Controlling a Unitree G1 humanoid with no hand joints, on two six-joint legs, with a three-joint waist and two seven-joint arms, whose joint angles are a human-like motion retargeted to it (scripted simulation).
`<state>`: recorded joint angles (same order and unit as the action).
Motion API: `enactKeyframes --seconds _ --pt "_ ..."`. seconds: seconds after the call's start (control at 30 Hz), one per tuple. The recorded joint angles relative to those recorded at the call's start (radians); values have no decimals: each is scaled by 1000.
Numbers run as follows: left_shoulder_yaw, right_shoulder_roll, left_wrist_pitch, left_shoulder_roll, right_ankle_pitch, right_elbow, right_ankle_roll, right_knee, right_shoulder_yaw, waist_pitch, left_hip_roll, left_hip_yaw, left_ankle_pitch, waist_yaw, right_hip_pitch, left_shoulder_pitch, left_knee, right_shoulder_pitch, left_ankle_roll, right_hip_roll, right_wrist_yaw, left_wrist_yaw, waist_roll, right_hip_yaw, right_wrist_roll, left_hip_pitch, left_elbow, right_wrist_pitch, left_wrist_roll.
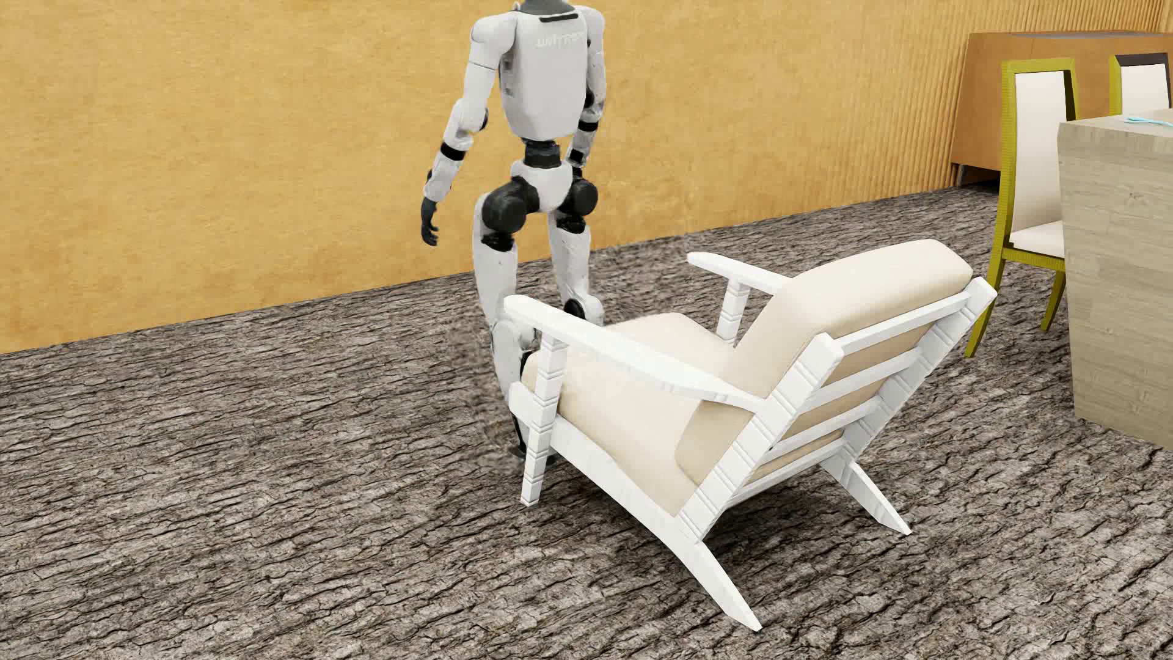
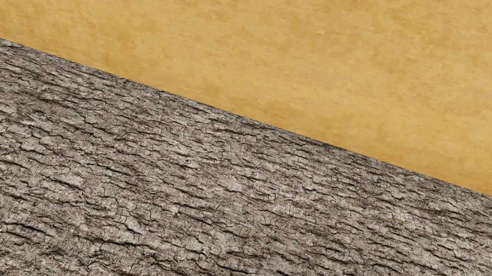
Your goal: Take a seat on the chair
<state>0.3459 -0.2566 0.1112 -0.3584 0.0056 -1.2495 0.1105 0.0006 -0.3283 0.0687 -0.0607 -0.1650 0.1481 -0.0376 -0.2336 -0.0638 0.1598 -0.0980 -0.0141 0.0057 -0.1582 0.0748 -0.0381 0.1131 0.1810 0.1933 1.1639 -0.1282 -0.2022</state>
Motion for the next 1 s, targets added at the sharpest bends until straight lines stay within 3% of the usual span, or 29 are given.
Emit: enactKeyframes --seconds 0.13,0.27,0.6,0.87,0.93,1.0 --pt "-2 7 16 -24 -8 -10 1 -1 28 -17 -3 -6 5 0 -11 49 2 42 -5 1 -13 79 -4 9 -1 6 34 2 -67" --pt "-16 17 31 -33 -9 50 -1 0 12 -16 0 0 2 -3 -7 72 0 51 -1 -1 -28 91 -5 7 -7 2 -27 -11 -47" --pt "87 27 30 13 9 116 -36 87 -59 61 12 38 -16 9 111 -72 78 -70 31 -2 2 88 8 -21 -25 -108 -138 -2 -30" --pt "361 -17 19 -30 -127 287 18 677 -196 327 -68 140 86 20 624 -356 602 -309 -30 -68 47 97 14 -74 -39 -577 -274 9 -86" --pt "456 -61 36 -88 -164 393 37 835 -245 408 -72 175 116 20 768 -449 742 -373 -31 -87 40 112 11 -91 -24 -710 -396 -9 -99" --pt "563 -132 72 -147 -196 529 47 988 -316 479 -79 209 146 17 918 -563 884 -442 -46 -101 28 95 8 -110 9 -853 -516 -59 -122"
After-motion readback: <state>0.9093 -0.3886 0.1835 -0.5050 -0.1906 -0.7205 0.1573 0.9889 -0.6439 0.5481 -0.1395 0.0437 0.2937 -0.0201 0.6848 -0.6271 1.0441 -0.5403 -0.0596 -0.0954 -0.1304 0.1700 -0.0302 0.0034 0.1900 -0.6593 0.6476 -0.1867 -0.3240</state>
